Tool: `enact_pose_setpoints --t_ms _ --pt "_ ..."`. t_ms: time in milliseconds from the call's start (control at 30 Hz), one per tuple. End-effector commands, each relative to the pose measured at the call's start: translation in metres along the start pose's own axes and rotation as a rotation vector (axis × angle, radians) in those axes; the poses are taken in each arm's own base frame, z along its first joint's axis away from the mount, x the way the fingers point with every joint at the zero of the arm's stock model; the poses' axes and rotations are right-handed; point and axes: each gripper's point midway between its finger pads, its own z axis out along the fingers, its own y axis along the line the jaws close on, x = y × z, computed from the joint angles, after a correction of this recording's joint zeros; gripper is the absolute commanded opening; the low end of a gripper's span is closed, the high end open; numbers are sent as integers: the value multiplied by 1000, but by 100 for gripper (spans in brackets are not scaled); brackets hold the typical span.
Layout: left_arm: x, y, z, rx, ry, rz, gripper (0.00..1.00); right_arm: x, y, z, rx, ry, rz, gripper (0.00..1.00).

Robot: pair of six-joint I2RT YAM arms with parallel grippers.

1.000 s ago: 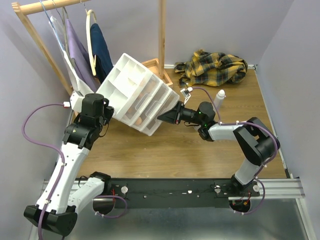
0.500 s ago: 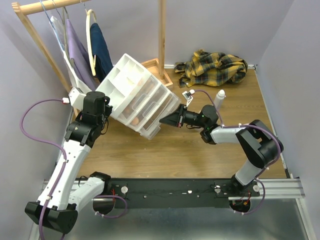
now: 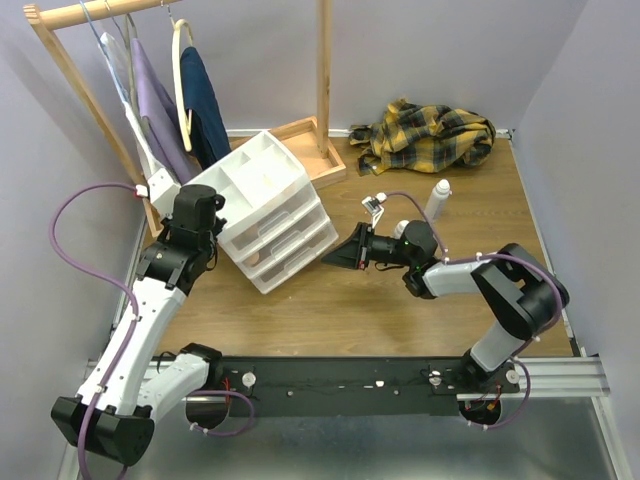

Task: Organize the makeup
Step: Open the drawer in the storage box.

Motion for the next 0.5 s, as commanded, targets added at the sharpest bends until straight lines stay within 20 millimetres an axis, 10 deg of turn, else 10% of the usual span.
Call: enact_pose_setpoints --t_ms 0,267,467 --pt "-35 -19 -4 64 -145 -33 0 10 -4 7 -51 23 -26 30" --pt "-9 -19 7 86 -115 39 0 26 8 15 -116 232 -236 33" --pt "-9 -37 -1 136 -69 -120 0 55 -8 26 -73 280 -157 56"
